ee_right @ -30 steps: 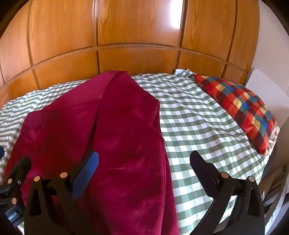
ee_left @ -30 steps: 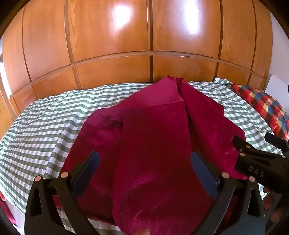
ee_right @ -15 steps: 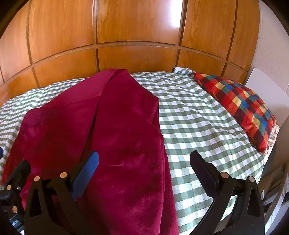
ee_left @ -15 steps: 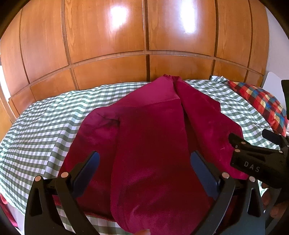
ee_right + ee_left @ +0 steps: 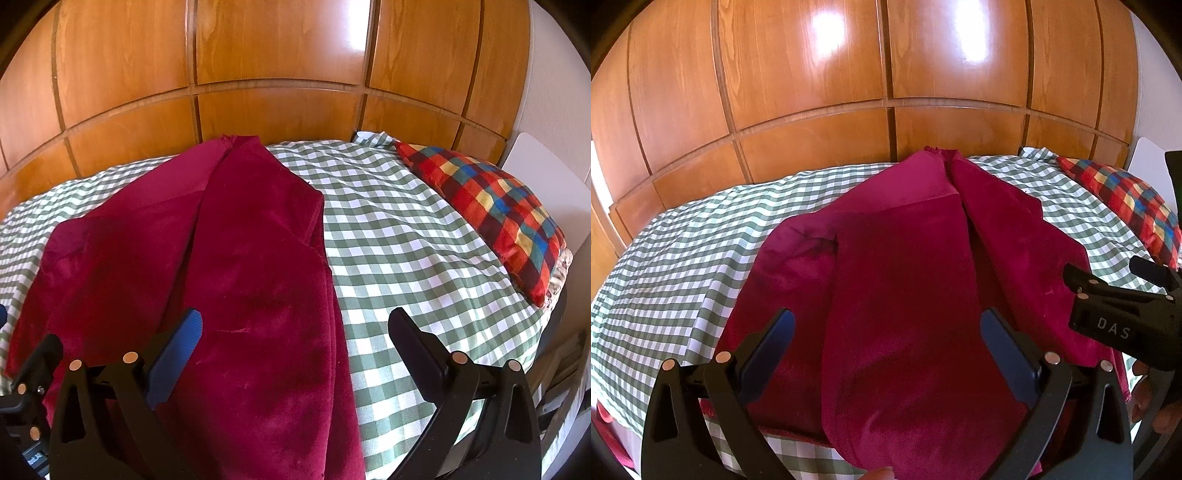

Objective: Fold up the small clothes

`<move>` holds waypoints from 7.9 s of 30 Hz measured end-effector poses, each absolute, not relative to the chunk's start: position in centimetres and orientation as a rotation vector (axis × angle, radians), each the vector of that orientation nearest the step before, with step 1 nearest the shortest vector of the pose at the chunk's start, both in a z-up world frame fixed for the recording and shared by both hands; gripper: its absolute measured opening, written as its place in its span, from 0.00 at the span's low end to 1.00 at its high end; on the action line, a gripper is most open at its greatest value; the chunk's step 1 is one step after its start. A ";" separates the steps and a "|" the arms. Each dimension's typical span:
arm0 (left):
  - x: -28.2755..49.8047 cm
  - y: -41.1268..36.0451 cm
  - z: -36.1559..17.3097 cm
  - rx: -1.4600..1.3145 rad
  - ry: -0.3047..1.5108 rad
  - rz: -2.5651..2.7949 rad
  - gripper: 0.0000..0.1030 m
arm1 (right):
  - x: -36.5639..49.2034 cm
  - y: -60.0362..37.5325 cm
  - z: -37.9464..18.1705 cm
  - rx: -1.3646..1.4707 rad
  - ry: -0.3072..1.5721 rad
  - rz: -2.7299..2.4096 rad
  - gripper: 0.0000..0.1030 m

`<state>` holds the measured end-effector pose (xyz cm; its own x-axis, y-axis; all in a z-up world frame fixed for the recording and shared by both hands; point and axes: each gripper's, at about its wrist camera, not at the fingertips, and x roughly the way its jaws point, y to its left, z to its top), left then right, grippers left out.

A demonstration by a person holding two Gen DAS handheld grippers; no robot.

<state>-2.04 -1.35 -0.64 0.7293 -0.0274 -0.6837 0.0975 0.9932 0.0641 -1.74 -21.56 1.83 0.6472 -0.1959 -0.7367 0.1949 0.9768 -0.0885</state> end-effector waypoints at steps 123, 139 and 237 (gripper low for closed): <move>-3.5 16.8 -5.6 -0.249 0.996 -0.119 0.04 | -4.4 -28.4 -1.9 0.145 1.160 0.289 0.09; -11.8 15.1 -3.4 -0.318 1.057 -0.286 0.03 | -8.4 -34.5 0.8 0.160 1.178 0.208 0.08; 6.6 33.2 2.6 -0.153 0.907 0.378 0.05 | 12.5 -24.2 -7.6 -0.006 0.929 -0.004 0.89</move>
<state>6.60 33.24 2.61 0.5562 0.2543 -0.7912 -0.3824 0.9236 0.0281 12.49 -24.23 -7.62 0.5987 -0.0063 -0.8010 0.0011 1.0000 -0.0070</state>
